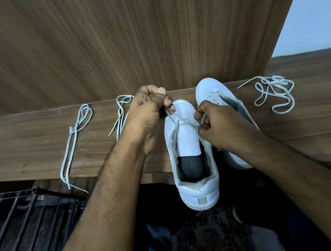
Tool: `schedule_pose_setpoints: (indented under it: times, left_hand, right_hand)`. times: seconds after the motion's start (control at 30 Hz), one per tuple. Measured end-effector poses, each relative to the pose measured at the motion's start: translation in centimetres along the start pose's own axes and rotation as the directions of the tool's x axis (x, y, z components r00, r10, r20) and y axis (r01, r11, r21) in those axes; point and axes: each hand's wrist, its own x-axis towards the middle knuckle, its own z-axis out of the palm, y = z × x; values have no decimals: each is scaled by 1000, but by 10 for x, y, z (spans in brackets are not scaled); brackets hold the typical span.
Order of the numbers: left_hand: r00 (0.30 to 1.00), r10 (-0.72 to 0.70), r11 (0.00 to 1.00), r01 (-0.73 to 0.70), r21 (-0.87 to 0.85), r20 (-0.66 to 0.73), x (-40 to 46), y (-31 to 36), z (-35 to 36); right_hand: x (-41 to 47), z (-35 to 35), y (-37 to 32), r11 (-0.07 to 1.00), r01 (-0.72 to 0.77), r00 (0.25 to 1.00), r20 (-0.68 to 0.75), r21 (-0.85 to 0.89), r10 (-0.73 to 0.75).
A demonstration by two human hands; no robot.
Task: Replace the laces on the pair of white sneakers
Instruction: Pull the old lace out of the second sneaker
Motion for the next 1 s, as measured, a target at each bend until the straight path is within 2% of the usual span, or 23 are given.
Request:
schedule_pose_setpoints:
  times: [0.03,0.07,0.1,0.13,0.17,0.2,0.23,0.27,0.4,0.5,0.6,0.63,0.67,0.73,0.77,0.8,0.87,0.9,0.93,0.97,1.0]
  left_hand:
    - [999,31,999,-30,25,-16,-1,0,2]
    - [996,85,986,-82,146,-17,-2,-1,3]
    - [987,160,915,-159,371,30,-3,-3,4]
    - [971,196,754,-238,612,136,-3,-8,3]
    - [957,146,547,-289,785,250,-2,-15,3]
    - [950,52,355,-306,883,309,-2,-22,3]
    - [947,-25,216,-308,927,320,-1,-27,3]
    - [950,-46,157,-297,942,308,0,-29,4]
    - [979,19,110,-203,973,202,8,-24,1]
    - [963,-35,116,-261,958,266,3,-23,1]
    - [953,-2,159,-299,941,303,-2,-27,5]
    - [960,13,253,-273,928,279,-3,-27,6]
    - [968,23,417,-236,878,250,-4,-25,8]
    - [986,23,768,-122,629,164,-8,-18,12]
    - [995,13,873,-58,484,96,-10,-13,16]
    - [1000,13,931,-21,363,24,-10,-7,19]
    - [992,38,982,-15,190,-119,-10,2,21]
    - [984,61,985,-32,171,-168,-8,3,19]
    - [975,120,970,-75,233,-186,-5,2,14]
    - [966,211,914,-139,380,-153,-3,1,8]
    - [958,281,793,-196,576,-60,0,-4,1]
  right_hand:
    - [0,0,0,1000,-2,1000,1,10,2]
    - [0,1,0,1000,-2,1000,-1,13,2]
    - [1,2,0,1000,3,1000,-6,10,-3]
    - [1,2,0,1000,10,1000,-13,5,-10]
    - [1,3,0,1000,15,1000,-19,-2,-15]
    - [2,3,0,1000,18,1000,-18,-12,-18]
    - [2,2,0,1000,17,1000,-13,-21,-17]
    - [2,2,1,1000,14,1000,-8,-23,-14]
    - [1,2,1,1000,0,1000,-6,17,0]
    - [1,2,1,1000,-5,1000,-6,23,6]
    - [3,2,2,999,-25,999,-23,48,26]
    - [3,2,3,998,-28,999,-29,62,29]
    - [3,2,3,997,-26,999,-31,79,28]
    - [2,1,3,994,-20,999,-28,103,23]
    - [1,1,3,994,-22,999,-25,103,24]
    - [1,1,3,994,-24,999,-23,102,27]
    - [1,0,3,994,-25,1000,-15,109,27]
    - [2,0,3,993,-26,1000,-11,111,27]
    - [1,0,3,993,-27,1000,-6,112,27]
    - [2,0,3,993,-27,1000,-2,112,27]
    - [1,0,3,993,-27,1000,-2,116,28]
